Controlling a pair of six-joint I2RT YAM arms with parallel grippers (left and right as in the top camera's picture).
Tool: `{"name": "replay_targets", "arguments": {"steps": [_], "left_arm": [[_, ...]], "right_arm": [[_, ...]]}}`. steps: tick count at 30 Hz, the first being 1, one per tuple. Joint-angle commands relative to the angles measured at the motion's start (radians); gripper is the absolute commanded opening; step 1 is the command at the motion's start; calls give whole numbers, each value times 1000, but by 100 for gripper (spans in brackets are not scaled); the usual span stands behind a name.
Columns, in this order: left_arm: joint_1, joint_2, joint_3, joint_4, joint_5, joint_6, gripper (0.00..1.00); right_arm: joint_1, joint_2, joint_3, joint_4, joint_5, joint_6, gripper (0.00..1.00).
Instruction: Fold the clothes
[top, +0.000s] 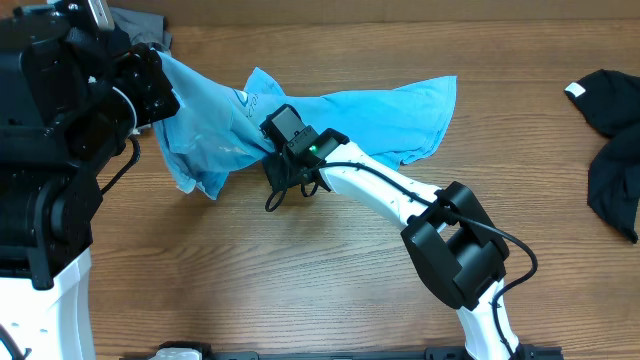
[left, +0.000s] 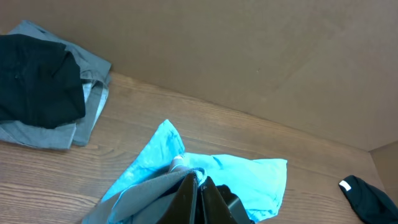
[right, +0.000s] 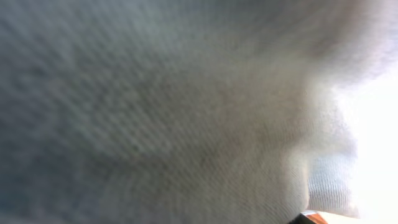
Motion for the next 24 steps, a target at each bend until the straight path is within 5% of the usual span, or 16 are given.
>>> {"name": "replay_targets", "arguments": {"steps": [1,18,24], "left_arm": [[0,-32,28,6,20,11,4],[0,-101,82,1,-25,16,4],[0,-101,82,0,-40,16,4]], "right_arm": [[1,12,-12,6,34,1,49],[-10,12,-26,-31,117,31,30],[-10,12,-26,-45,146,54,4]]}}
